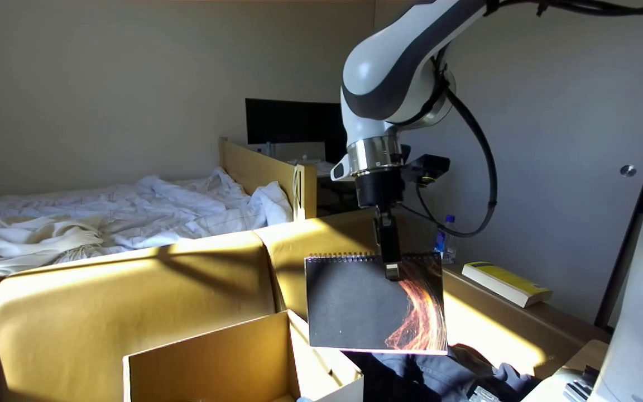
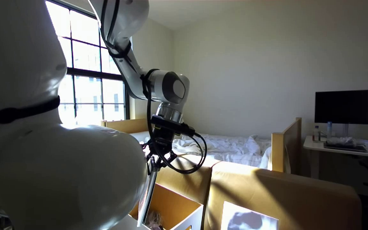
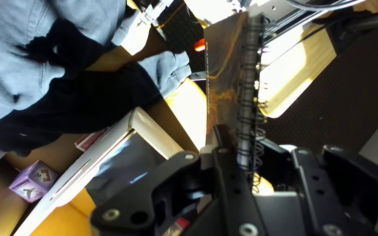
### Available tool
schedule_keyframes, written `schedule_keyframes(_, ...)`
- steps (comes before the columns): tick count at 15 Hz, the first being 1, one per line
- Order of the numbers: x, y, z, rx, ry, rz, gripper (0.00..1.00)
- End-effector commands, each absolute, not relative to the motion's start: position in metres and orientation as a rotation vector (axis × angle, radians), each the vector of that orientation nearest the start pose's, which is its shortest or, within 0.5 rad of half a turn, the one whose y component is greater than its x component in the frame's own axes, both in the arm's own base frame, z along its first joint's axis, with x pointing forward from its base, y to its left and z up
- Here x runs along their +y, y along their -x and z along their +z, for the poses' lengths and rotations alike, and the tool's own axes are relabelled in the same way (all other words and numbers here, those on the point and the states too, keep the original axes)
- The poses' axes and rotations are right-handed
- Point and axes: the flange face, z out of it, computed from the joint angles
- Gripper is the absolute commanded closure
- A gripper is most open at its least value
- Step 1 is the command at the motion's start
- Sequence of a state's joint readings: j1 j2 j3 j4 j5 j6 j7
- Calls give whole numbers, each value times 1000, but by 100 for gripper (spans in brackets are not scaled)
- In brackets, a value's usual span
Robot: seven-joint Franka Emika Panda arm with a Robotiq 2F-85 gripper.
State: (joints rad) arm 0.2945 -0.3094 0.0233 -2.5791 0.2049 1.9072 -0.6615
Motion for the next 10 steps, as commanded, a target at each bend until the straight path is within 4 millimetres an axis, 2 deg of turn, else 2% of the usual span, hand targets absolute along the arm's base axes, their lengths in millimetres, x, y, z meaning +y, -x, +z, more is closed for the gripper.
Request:
schedule_keyframes(1, 142, -374, 367, -1298, 2732, 311, 97)
schedule_keyframes(3, 177, -391, 364, -1441, 2750, 229, 97)
schedule_keyframes(4, 203, -394, 357, -1551, 2716, 207, 97)
schedule_keyframes(6, 252, -386, 339, -1734, 2623, 171, 97)
schedule_keyframes(8, 299, -369, 313, -1911, 2543, 116, 97)
schedule_keyframes(10, 325, -353, 275, -2091, 2484, 57, 97)
